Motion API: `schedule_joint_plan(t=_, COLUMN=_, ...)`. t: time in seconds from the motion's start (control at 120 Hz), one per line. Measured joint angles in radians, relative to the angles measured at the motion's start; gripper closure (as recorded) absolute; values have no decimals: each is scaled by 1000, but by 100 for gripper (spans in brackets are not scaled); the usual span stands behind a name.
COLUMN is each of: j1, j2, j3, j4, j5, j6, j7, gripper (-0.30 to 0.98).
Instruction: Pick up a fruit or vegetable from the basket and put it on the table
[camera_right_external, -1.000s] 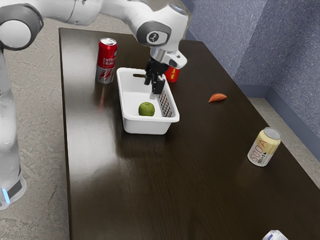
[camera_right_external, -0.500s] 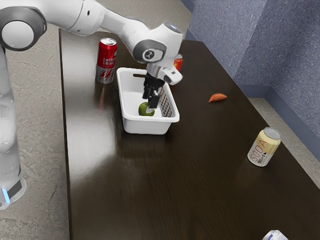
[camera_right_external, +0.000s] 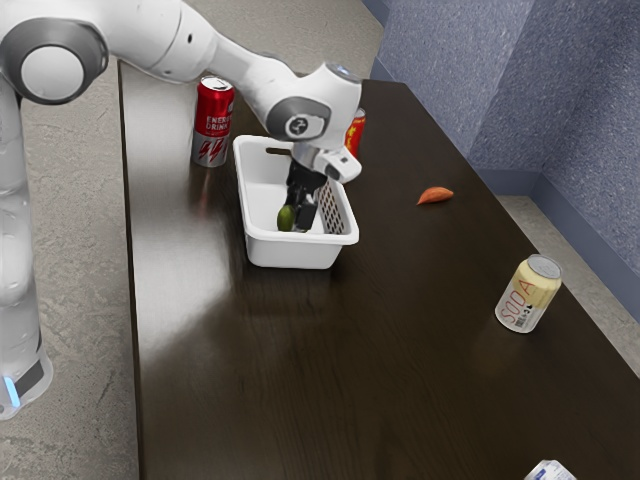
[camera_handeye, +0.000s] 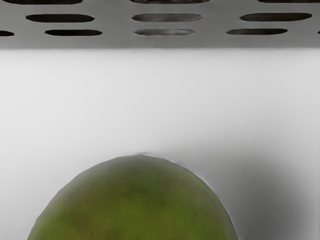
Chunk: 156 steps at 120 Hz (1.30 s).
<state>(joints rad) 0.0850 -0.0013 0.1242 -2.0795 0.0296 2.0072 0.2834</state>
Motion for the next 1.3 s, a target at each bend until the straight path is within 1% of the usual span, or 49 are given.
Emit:
schedule_joint_plan(t=0.308, j1=-8, j2=29, j3=0, j4=-1, j5=-6, j6=25, j7=12, gripper=0)
schedule_joint_plan(t=0.342, j1=-12, j2=33, j3=5, j4=-1, j5=-13, j6=26, j7=13, gripper=4)
schedule_joint_plan(t=0.425, j1=-16, j2=39, j3=14, j4=-1, j5=-25, j6=29, j7=15, gripper=22)
schedule_joint_plan(t=0.483, j1=-13, j2=40, j3=18, j4=-1, j5=-28, j6=31, j7=15, gripper=31)
schedule_joint_plan(t=0.667, j1=8, j2=22, j3=16, j4=15, j5=-21, j6=33, j7=12, gripper=35)
schedule_joint_plan(t=0.742, j1=18, j2=6, j3=11, j4=59, j5=-12, j6=21, j7=10, gripper=36)
schedule_joint_plan(t=0.875, j1=32, j2=-2, j3=3, j4=226, j5=25, j6=-58, j7=3, gripper=35)
schedule_joint_plan(t=0.933, j1=67, j2=1, j3=-29, j4=283, j5=35, j6=-88, j7=-1, gripper=35)
schedule_joint_plan(t=1.033, j1=188, j2=36, j3=-148, j4=392, j5=44, j6=-133, j7=-17, gripper=35)
schedule_joint_plan(t=1.058, j1=208, j2=54, j3=-176, j4=417, j5=45, j6=-142, j7=-22, gripper=37)
schedule_joint_plan(t=1.083, j1=216, j2=72, j3=-204, j4=440, j5=47, j6=-150, j7=-28, gripper=36)
schedule_joint_plan(t=1.125, j1=180, j2=95, j3=-248, j4=471, j5=49, j6=-162, j7=-39, gripper=35)
schedule_joint_plan(t=1.225, j1=-7, j2=123, j3=-333, j4=505, j5=59, j6=-179, j7=-67, gripper=34)
schedule_joint_plan(t=1.258, j1=-35, j2=138, j3=-351, j4=522, j5=62, j6=-182, j7=-76, gripper=34)
schedule_joint_plan(t=1.3, j1=-37, j2=164, j3=-366, j4=547, j5=65, j6=-186, j7=-87, gripper=33)
